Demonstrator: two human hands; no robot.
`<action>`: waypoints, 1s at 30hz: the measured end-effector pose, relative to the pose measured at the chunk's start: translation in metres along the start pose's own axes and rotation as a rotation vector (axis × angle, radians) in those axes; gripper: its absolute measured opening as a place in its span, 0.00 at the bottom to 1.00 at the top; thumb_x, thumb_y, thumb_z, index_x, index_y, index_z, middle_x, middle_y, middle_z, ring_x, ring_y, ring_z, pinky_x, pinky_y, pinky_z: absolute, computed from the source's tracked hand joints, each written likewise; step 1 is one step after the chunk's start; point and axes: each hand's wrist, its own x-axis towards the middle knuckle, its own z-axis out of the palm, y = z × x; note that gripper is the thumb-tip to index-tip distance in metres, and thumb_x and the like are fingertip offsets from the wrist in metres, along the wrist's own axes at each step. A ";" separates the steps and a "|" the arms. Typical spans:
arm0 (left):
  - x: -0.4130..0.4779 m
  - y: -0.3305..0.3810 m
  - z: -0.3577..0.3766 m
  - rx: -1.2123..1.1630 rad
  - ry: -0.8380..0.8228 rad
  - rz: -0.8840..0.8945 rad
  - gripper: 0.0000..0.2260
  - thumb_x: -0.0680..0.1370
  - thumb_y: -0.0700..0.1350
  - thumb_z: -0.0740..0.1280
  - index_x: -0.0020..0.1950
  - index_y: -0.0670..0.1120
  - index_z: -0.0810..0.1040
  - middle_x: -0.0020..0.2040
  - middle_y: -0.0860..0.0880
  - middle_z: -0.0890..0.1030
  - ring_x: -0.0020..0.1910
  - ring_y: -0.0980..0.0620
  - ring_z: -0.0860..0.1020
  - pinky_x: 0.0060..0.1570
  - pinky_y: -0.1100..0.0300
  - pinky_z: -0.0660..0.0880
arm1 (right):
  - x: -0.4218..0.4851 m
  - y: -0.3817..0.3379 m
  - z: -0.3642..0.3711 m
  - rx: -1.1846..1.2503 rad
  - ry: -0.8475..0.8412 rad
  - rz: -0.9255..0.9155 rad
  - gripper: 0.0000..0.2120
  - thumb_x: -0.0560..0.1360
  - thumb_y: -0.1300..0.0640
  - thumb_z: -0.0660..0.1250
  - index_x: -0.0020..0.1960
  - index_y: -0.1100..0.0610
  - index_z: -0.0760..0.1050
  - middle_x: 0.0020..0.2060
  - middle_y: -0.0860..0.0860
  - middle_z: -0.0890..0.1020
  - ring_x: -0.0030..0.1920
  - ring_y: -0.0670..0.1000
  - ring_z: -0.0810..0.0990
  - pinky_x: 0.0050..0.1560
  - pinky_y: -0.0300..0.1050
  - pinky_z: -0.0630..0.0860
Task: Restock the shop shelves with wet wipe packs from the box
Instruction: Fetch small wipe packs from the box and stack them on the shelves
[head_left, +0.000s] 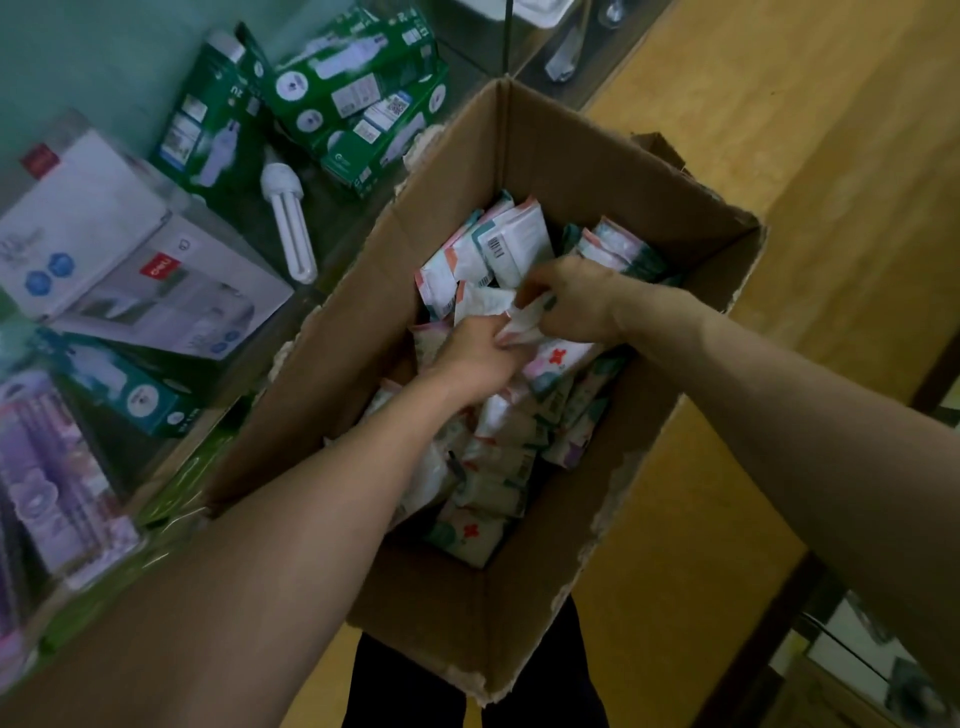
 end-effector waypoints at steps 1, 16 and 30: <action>-0.001 -0.002 -0.005 0.061 0.029 0.021 0.03 0.78 0.44 0.68 0.45 0.47 0.78 0.43 0.46 0.81 0.45 0.45 0.81 0.47 0.53 0.79 | 0.001 -0.003 0.001 0.004 -0.006 -0.012 0.16 0.76 0.59 0.65 0.63 0.54 0.75 0.63 0.54 0.75 0.63 0.54 0.73 0.59 0.43 0.70; -0.018 -0.027 -0.032 0.195 0.442 -0.061 0.09 0.74 0.47 0.68 0.52 0.46 0.79 0.51 0.45 0.82 0.49 0.43 0.79 0.43 0.58 0.72 | 0.047 0.015 0.089 -0.011 -0.055 0.422 0.42 0.75 0.35 0.57 0.76 0.65 0.53 0.71 0.62 0.63 0.68 0.62 0.67 0.64 0.53 0.67; -0.032 0.003 -0.028 0.194 0.405 -0.057 0.16 0.79 0.47 0.62 0.66 0.48 0.75 0.62 0.46 0.79 0.59 0.44 0.78 0.58 0.52 0.75 | -0.024 0.003 0.048 0.515 0.233 0.457 0.14 0.77 0.63 0.62 0.62 0.68 0.73 0.56 0.63 0.79 0.51 0.60 0.81 0.48 0.49 0.79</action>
